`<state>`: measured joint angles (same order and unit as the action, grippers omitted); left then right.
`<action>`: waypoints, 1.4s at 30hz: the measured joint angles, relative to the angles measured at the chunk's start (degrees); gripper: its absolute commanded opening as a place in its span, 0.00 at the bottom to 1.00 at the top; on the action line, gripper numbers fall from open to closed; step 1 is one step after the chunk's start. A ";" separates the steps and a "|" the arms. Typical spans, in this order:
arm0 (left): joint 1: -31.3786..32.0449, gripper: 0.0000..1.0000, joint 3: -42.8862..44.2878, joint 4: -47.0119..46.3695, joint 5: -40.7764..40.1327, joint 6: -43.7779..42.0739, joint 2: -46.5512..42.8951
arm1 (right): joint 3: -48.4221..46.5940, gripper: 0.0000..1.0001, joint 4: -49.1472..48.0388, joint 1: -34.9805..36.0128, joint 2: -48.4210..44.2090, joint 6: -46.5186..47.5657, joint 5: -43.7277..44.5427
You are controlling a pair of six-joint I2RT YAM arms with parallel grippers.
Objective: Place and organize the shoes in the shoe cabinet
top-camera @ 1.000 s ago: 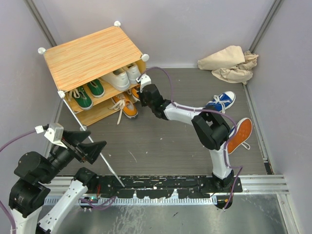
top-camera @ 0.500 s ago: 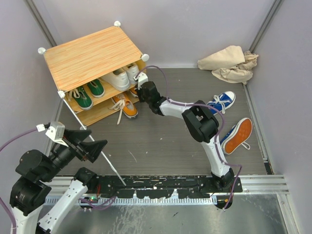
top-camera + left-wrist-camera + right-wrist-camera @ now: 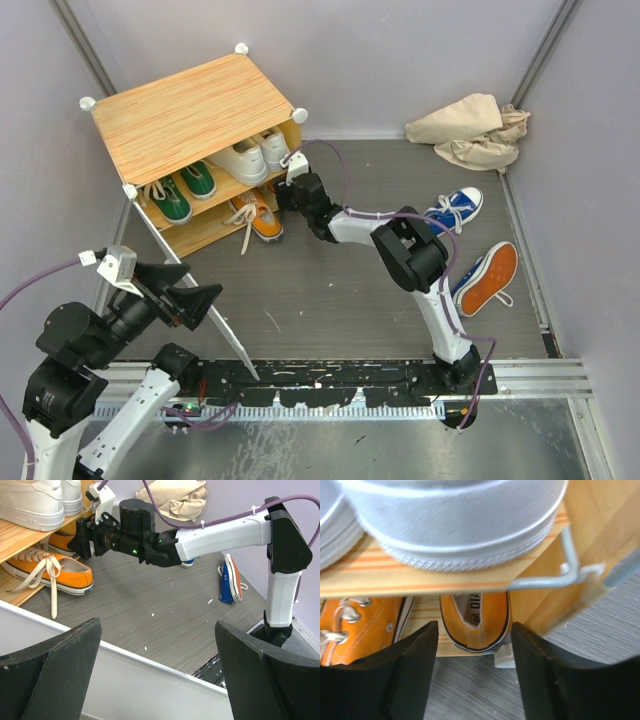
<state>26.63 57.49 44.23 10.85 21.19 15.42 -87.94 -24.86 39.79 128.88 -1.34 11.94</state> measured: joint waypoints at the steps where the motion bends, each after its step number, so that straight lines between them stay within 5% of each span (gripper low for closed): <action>1: 0.00 0.98 0.00 0.04 0.00 0.02 0.00 | 0.83 0.74 -1.44 0.24 -0.07 -0.13 -0.04; 11: 0.00 0.98 1.29 1.97 -1.09 0.00 -0.22 | 14.12 0.83 -6.75 -0.59 -10.84 -2.99 -3.74; 20: 0.00 0.98 3.96 7.06 -4.55 0.04 -2.64 | 21.46 0.80 -8.24 -0.98 -23.17 -4.85 -14.12; 42: 0.00 0.98 3.85 7.37 -5.90 0.68 -3.82 | 19.41 0.75 -1.81 5.49 -14.03 -1.44 -19.10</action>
<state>26.63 61.34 51.59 4.95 21.87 11.60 -68.53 -26.68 45.28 114.85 -2.79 -7.16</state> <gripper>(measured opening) 0.980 0.777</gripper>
